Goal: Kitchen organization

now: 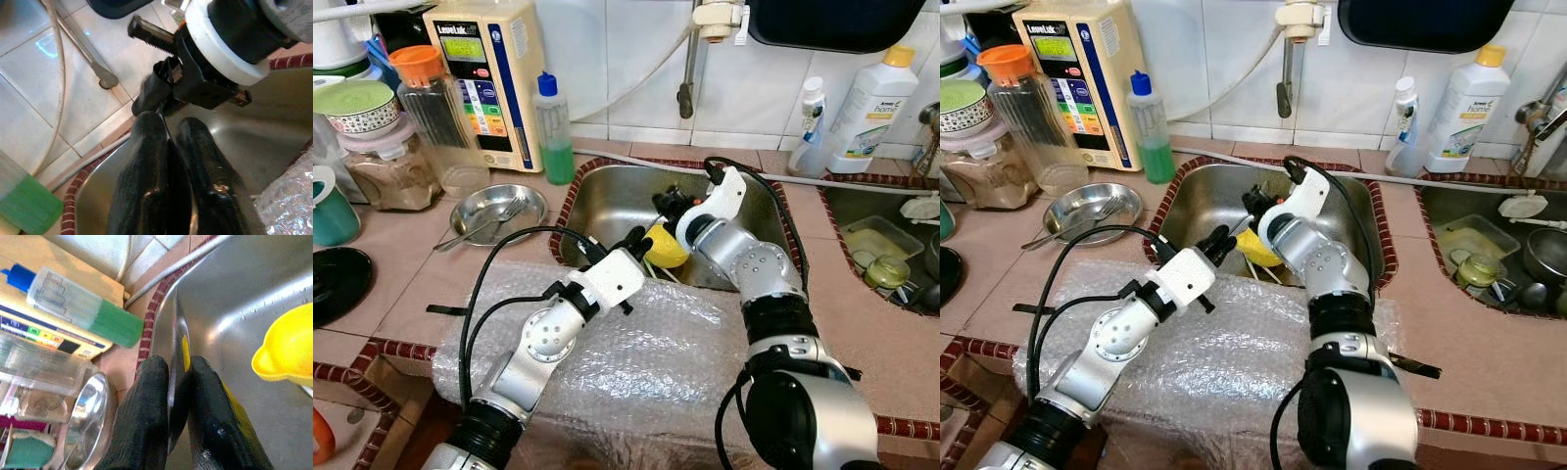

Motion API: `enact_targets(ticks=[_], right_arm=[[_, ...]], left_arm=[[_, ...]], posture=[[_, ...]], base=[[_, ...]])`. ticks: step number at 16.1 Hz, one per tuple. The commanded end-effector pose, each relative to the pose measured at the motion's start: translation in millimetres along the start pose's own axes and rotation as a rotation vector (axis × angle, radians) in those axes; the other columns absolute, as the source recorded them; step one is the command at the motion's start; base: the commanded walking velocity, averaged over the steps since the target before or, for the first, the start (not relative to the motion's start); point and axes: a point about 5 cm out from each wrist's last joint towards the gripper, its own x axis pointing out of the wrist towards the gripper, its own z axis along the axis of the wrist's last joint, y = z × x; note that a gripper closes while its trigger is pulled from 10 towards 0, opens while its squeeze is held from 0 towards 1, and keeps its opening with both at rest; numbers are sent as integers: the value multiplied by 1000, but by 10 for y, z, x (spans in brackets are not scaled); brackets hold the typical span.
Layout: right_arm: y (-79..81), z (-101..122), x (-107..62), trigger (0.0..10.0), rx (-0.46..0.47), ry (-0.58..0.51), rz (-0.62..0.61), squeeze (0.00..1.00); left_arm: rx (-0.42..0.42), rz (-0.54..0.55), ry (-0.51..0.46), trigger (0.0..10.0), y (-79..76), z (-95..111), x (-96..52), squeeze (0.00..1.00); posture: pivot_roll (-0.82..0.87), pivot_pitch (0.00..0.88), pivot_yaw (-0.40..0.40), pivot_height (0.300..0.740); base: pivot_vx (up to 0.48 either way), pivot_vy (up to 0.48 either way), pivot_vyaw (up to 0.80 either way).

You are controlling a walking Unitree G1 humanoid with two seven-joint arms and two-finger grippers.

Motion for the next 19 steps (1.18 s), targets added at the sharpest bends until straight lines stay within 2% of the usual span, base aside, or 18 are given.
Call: enact_targets(ticks=[1, 5, 7, 10, 11, 13, 15, 16, 18, 19], right_arm=[[-107, 230, -34, 0, 5, -113, -65, 0], [-102, 406, -13, 0, -43, -242, -118, 0], [-106, 473, -3, 0, -128, -301, -128, 0], [-133, 511, 5, 0, -370, -351, -128, 0], [-120, 511, 5, 0, -579, -376, -122, 0], [-129, 432, 10, 0, -874, -375, -88, 0], [-173, 365, 10, 0, -979, -355, -69, 0], [-217, 287, 7, 0, -1103, -328, -33, 0], [-302, 191, 4, 0, -1179, -268, -3, 0], [-410, 90, -6, 0, -1241, -195, 19, 0]], left_arm=[[-9, 54, -31, 10000, 124, 46, -10, 1000], [-34, 44, -35, 10000, 111, 53, -32, 1000], [-80, 48, -9, 10000, 112, 1, -91, 1000], [-131, 54, 40, 10000, 102, -88, -201, 1000], [-203, 58, 71, 10000, 90, -137, -251, 1000], [-317, 71, 113, 10000, 112, -200, -315, 1000], [-338, 68, 125, 10000, 131, -217, -329, 1000], [-342, 52, 134, 10000, 141, -224, -339, 1000], [-350, 46, 142, 10000, 149, -228, -345, 1000], [-356, 39, 147, 10000, 169, -212, -351, 1000]], posture=[[86, 0, 12, 740], [96, 0, 13, 740], [102, 0, 16, 740], [112, 0, 19, 740], [116, 0, 20, 740], [126, 0, 24, 740], [133, 0, 27, 740], [136, 0, 29, 740], [139, 0, 32, 740], [145, 0, 35, 740]], base=[[0, 0, 0], [0, 0, 0], [0, 0, 0], [0, 0, 0], [0, 0, 0], [0, 0, 0], [0, 0, 0], [0, 0, 0], [0, 0, 0], [0, 0, 0]])
